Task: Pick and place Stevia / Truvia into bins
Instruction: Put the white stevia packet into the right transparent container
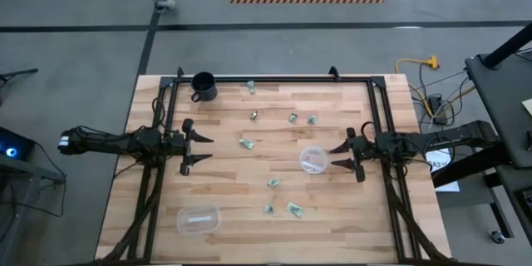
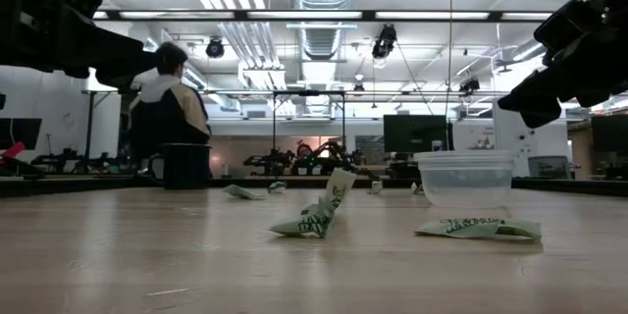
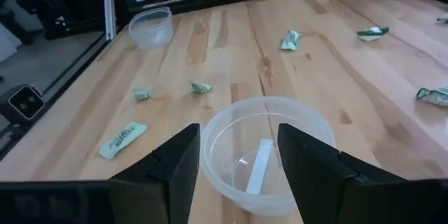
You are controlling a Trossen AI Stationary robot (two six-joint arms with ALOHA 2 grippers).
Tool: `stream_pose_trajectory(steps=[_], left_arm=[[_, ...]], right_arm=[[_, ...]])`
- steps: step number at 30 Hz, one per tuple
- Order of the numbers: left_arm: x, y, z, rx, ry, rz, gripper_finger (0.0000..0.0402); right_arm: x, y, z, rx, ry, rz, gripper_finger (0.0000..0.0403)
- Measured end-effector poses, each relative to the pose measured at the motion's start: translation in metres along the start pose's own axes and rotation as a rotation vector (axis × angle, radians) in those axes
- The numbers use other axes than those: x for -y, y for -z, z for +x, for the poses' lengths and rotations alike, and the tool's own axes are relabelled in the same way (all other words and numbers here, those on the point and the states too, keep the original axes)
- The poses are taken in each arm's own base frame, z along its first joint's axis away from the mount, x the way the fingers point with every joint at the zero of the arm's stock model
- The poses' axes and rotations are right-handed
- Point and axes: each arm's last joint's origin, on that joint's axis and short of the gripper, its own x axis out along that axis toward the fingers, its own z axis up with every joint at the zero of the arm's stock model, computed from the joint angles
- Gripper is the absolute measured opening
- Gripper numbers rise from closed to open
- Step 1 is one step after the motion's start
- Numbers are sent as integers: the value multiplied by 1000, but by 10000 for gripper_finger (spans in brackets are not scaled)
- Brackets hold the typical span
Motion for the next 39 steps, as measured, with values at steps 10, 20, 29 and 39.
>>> stream_pose_trajectory(steps=[10,20,29,39], left_arm=[[0,0,0,0,0,0,212],[0,0,0,0,0,0,212],[0,0,0,0,0,0,212],[0,0,0,0,0,0,212]], right_arm=[[3,-12,-1,150,188,-85,183],[-2,-34,-7,384,166,-185,183],[-3,-35,-7,399,143,-75,183],[-6,-38,-8,430,50,-38,183]])
